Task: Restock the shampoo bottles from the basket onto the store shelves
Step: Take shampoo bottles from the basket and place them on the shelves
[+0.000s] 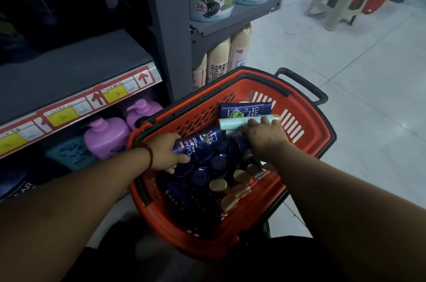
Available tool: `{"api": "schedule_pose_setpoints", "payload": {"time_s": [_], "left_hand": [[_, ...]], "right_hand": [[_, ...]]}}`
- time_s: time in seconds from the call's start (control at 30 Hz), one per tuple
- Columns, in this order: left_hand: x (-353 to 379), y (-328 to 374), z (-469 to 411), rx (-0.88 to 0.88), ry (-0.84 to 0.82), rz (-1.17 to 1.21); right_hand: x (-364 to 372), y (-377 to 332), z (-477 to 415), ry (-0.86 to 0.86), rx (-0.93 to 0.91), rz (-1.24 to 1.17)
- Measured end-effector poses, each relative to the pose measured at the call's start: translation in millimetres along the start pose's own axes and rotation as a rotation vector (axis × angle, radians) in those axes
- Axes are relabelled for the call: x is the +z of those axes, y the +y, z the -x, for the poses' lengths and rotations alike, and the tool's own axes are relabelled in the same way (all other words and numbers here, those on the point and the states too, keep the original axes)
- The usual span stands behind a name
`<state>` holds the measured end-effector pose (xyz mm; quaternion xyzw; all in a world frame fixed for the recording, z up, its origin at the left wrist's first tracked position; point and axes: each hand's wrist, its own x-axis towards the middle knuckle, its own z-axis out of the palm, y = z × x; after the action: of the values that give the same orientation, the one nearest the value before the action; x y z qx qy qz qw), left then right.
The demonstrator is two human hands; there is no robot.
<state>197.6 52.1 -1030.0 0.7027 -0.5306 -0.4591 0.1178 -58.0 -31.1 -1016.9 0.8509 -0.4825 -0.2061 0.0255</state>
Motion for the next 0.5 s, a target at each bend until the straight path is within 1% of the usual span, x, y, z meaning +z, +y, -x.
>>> {"api": "schedule_pose_setpoints", "payload": {"time_s": [0.1, 0.13, 0.2, 0.23, 0.3, 0.4, 0.47, 0.5], "left_hand": [[-7, 9, 8, 0.053, 0.123, 0.076], [-9, 12, 11, 0.065, 0.163, 0.104], [-13, 18, 20, 0.077, 0.251, 0.191], [-16, 22, 25, 0.084, 0.296, 0.231], [-21, 27, 36, 0.092, 0.375, 0.296], [-29, 31, 53, 0.08, 0.485, 0.438], [-31, 34, 65, 0.083, 0.533, 0.568], [-31, 37, 71, 0.084, 0.54, 0.65]], "right_hand": [[-8, 1, 13, 0.08, 0.02, -0.014], [-13, 1, 17, 0.081, 0.04, -0.041], [-19, 0, 24, 0.051, 0.087, -0.148], [-19, -1, 26, 0.036, 0.124, -0.247], [-19, -1, 32, 0.011, 0.206, -0.573], [-23, -1, 49, 0.056, 0.26, -1.265], [-32, -4, 62, -0.02, 0.25, -1.673], [-38, -5, 66, -0.071, 0.242, -1.828]]}}
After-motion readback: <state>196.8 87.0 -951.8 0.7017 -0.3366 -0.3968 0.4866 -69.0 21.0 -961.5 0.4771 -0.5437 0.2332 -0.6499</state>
